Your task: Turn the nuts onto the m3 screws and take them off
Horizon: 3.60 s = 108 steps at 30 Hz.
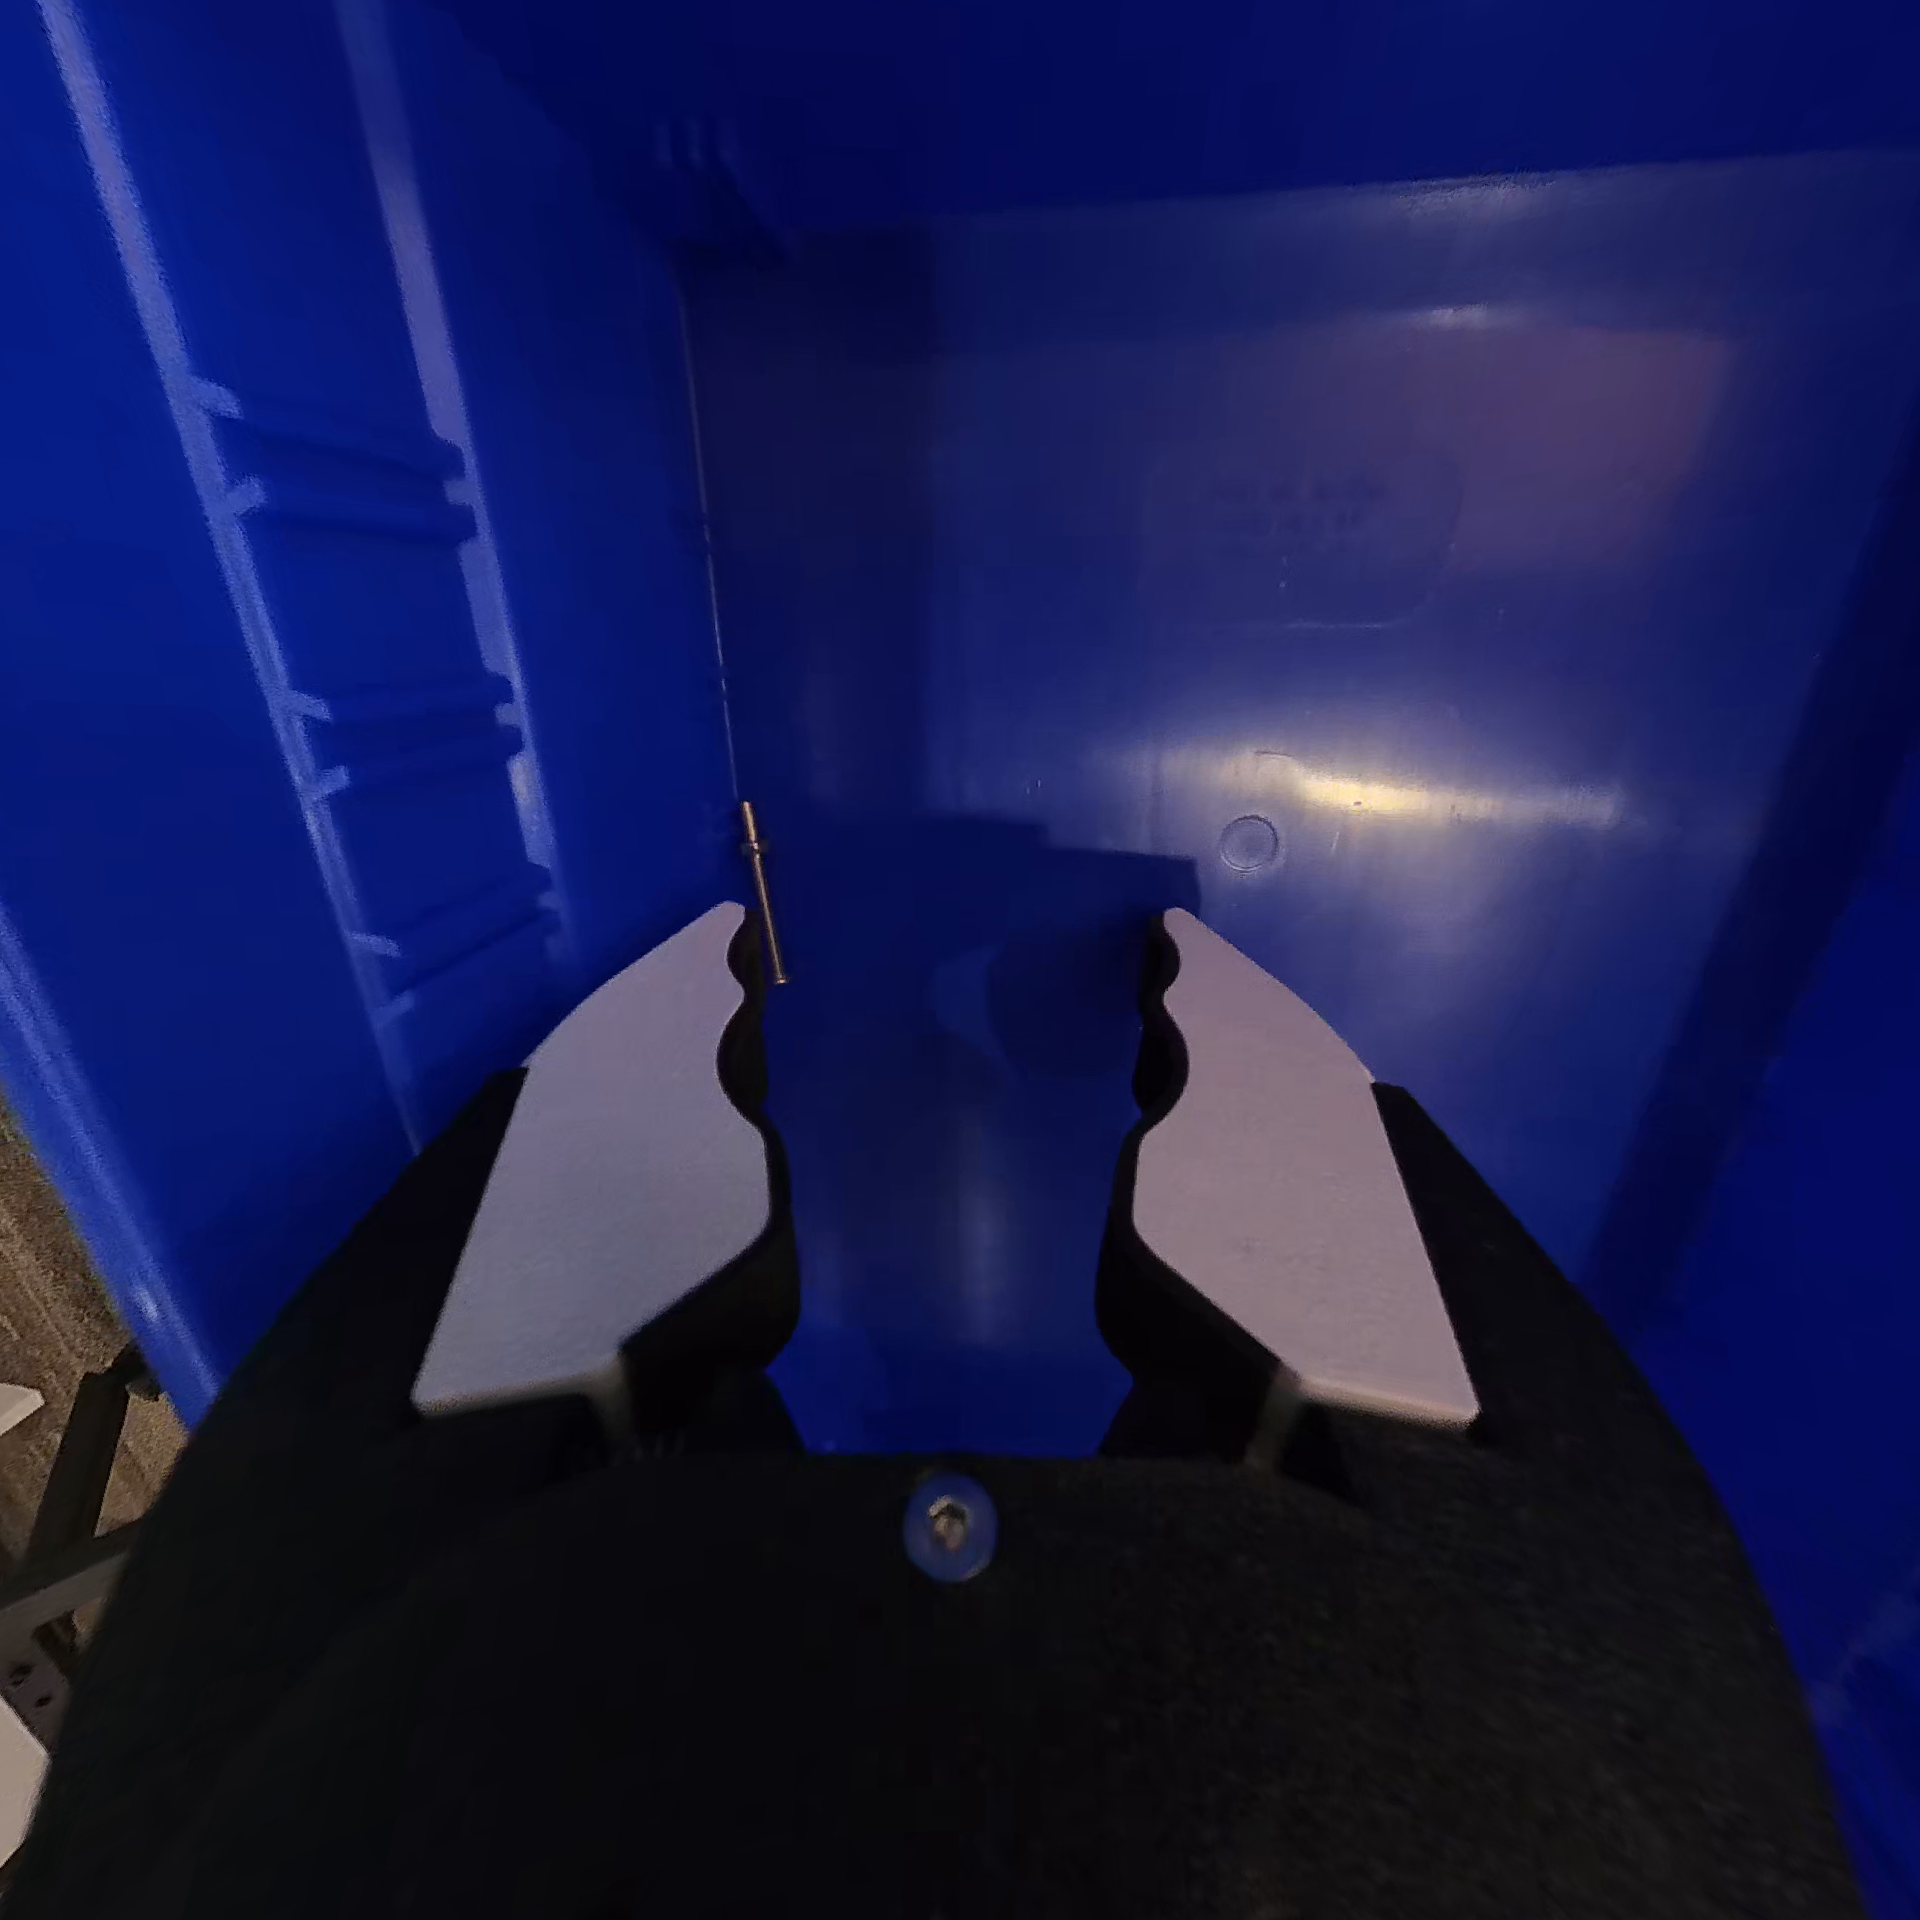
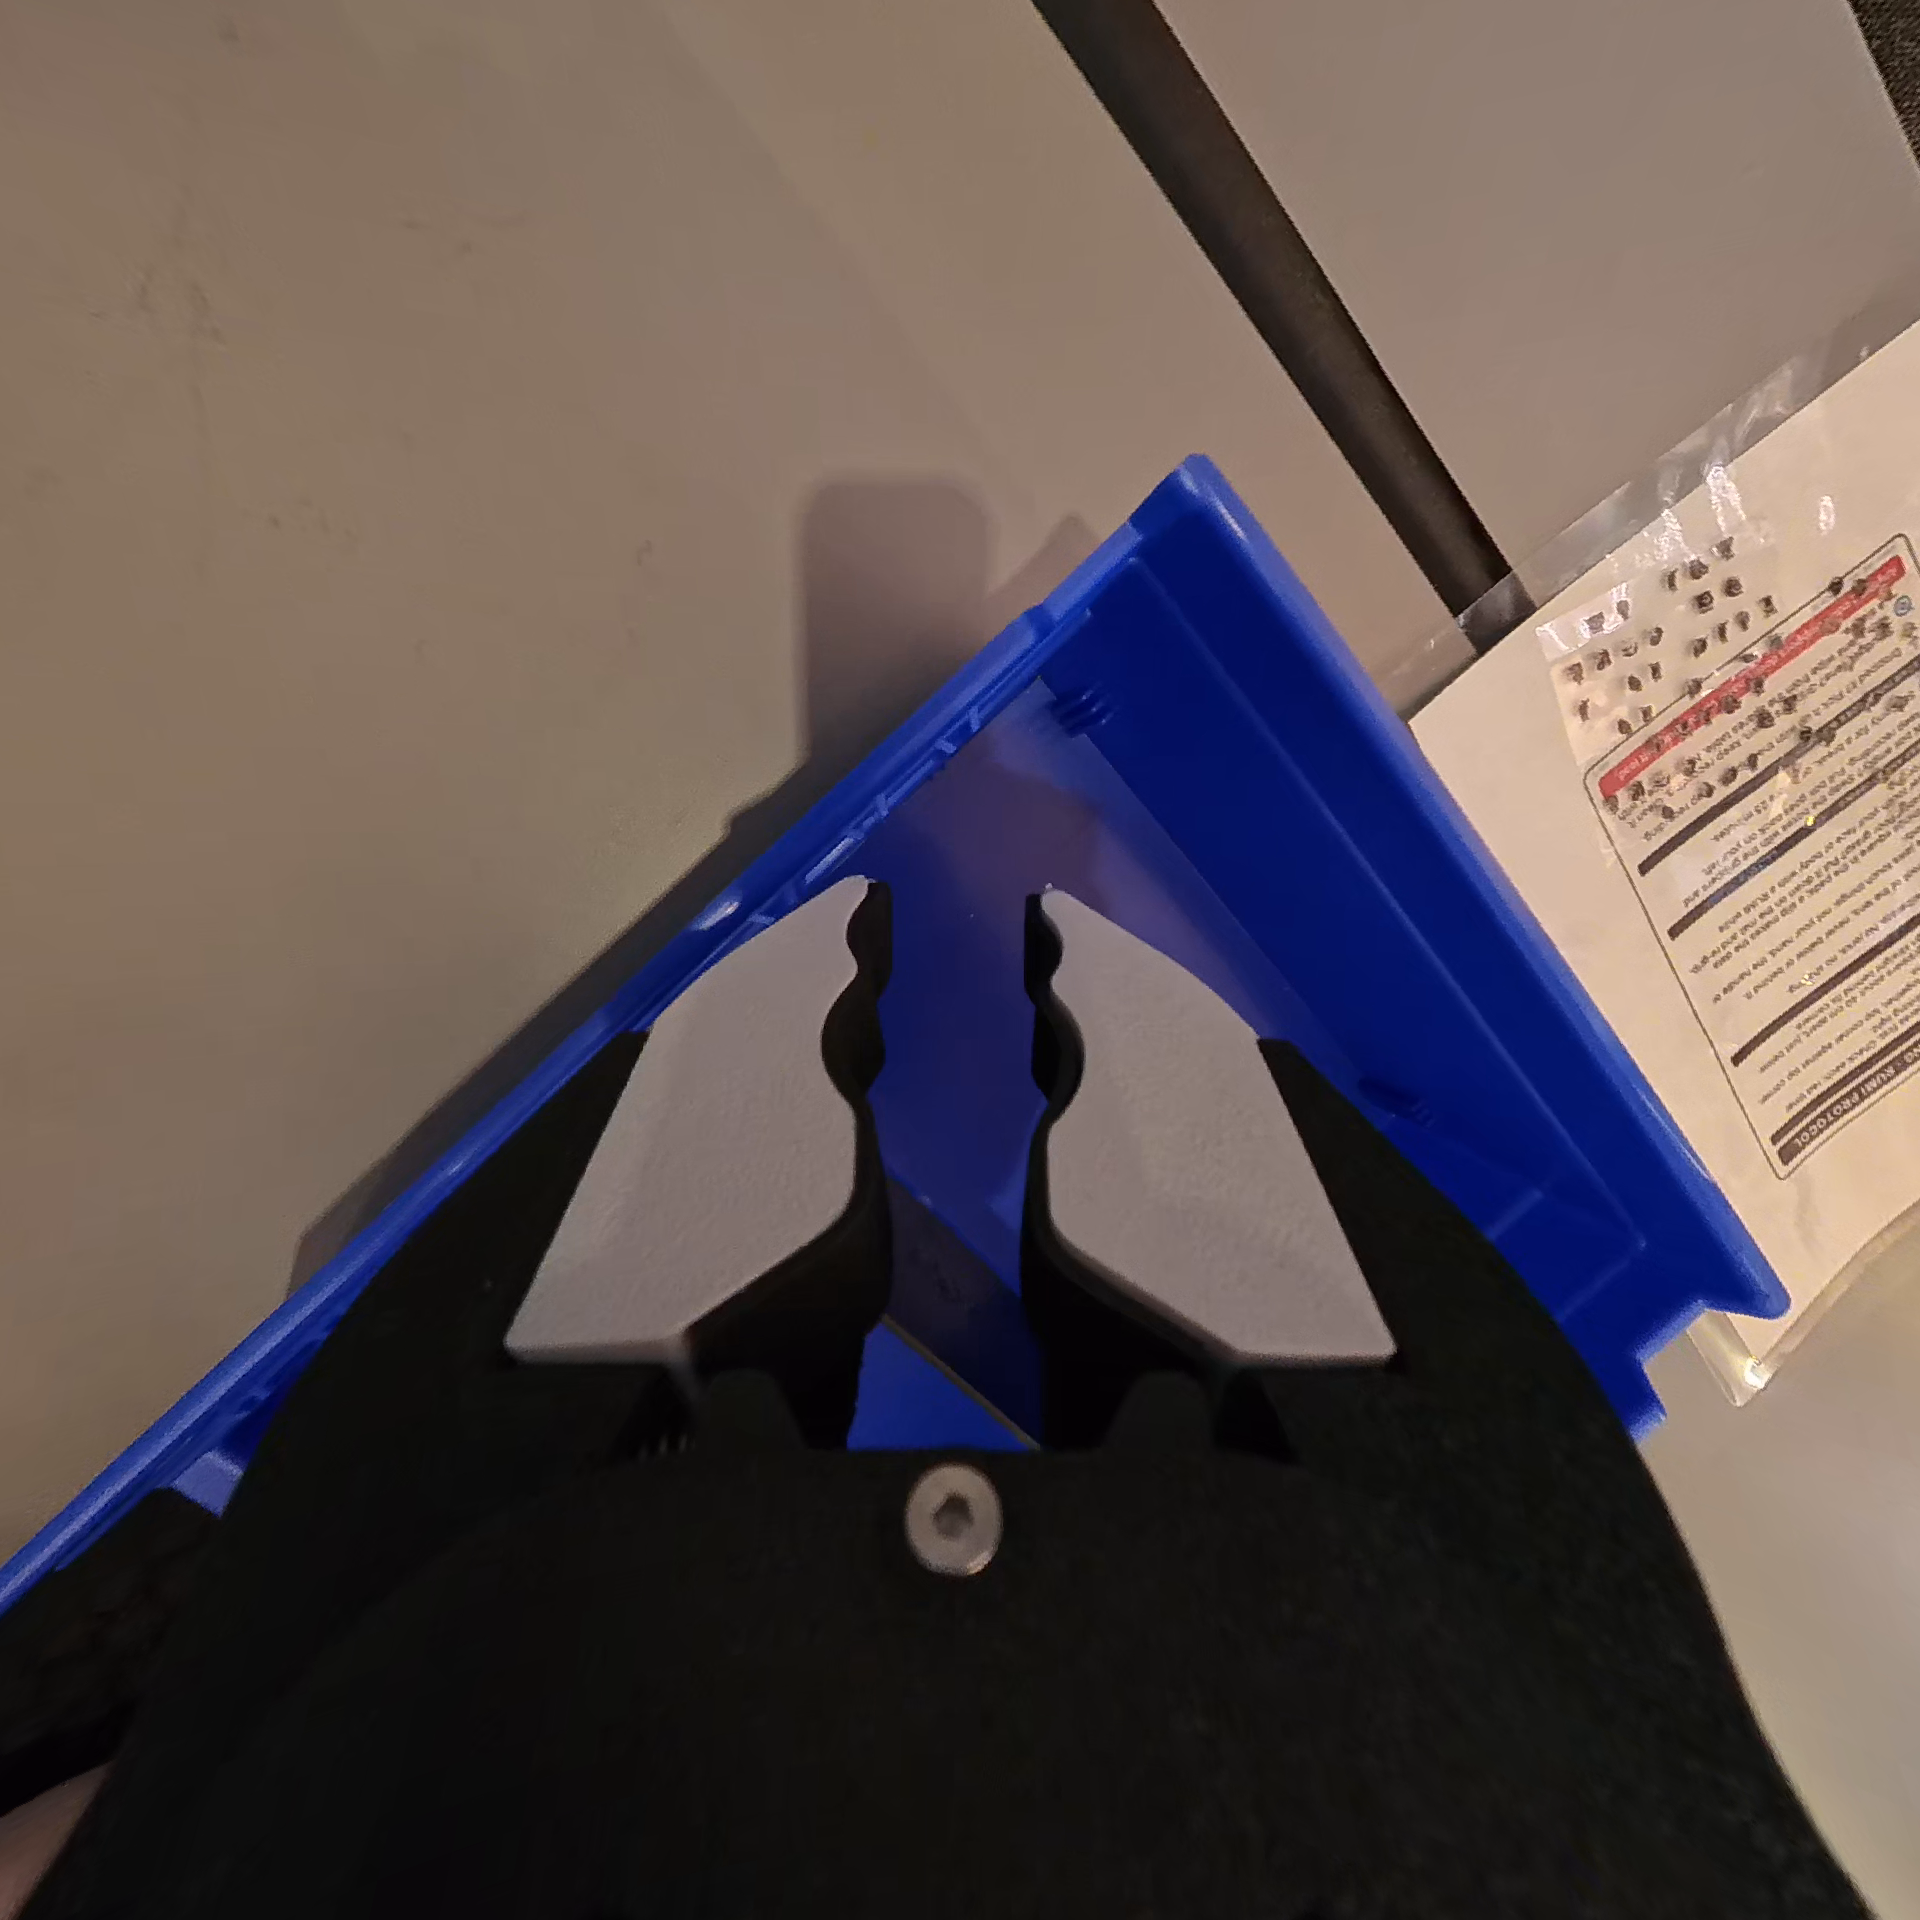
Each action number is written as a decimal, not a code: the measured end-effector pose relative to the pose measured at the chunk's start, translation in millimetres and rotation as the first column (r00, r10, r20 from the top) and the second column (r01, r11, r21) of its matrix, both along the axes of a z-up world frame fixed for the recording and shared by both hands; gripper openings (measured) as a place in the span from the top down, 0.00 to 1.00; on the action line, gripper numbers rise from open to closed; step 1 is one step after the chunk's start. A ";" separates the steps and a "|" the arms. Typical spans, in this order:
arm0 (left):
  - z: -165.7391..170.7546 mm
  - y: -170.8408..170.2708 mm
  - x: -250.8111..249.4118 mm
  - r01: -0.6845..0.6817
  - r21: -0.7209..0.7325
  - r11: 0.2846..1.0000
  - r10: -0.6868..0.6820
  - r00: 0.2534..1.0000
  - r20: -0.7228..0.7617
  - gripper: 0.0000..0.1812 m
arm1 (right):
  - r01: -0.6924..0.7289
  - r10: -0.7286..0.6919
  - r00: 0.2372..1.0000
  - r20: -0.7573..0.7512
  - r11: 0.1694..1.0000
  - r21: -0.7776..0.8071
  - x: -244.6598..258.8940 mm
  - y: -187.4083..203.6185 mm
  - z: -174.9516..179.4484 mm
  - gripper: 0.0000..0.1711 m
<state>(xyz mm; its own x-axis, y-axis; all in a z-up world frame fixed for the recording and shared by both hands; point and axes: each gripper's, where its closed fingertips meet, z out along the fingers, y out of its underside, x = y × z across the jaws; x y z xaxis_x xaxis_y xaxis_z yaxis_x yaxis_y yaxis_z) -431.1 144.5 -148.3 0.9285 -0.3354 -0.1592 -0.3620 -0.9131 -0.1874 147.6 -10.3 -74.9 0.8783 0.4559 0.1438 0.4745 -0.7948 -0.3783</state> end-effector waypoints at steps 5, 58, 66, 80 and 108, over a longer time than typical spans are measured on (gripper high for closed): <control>-1.0 -3.1 -0.9 -0.068 0.004 0.998 0.068 0.997 0.031 0.62 | -0.003 0.003 1.000 -0.002 1.000 0.004 -0.8 -0.9 1.5 0.86; 0.9 7.5 -40.5 -0.081 0.068 0.994 0.104 0.867 -0.487 1.00 | -0.133 0.148 0.983 -0.104 0.981 0.139 -25.9 -11.1 42.4 0.89; 16.5 4.5 -12.6 -0.125 0.034 0.992 0.129 0.961 -0.246 1.00 | -0.141 0.154 0.984 -0.094 0.982 0.127 -28.0 -9.8 39.9 0.89; 1.3 -13.3 24.9 -0.267 -0.195 0.944 0.307 0.927 0.218 1.00 | -0.136 0.152 0.982 -0.109 0.981 0.141 -26.7 -10.3 43.5 0.89; 8.9 10.7 -9.6 -0.011 0.025 1.000 0.017 0.963 -0.270 0.90 | -0.151 0.155 0.986 -0.067 0.987 0.058 -31.5 -9.5 24.2 0.89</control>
